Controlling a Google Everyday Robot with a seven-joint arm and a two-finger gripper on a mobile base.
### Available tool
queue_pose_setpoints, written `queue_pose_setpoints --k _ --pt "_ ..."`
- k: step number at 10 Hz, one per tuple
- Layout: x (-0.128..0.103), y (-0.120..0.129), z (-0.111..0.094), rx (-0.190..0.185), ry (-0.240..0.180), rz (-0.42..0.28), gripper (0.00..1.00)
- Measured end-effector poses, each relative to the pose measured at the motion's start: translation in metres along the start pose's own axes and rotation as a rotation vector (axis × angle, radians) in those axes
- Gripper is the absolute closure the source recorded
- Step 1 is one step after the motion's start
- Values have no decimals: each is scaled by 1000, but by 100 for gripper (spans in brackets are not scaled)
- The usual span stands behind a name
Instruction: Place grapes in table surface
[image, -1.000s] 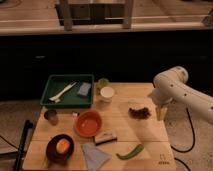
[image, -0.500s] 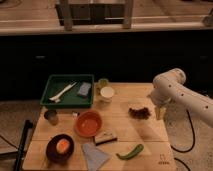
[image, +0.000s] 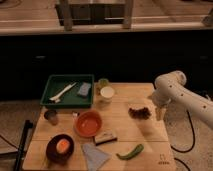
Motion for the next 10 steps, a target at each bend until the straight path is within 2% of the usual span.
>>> queue_pose_setpoints --k 10 --pt "15 -3 35 -28 -50 21 20"
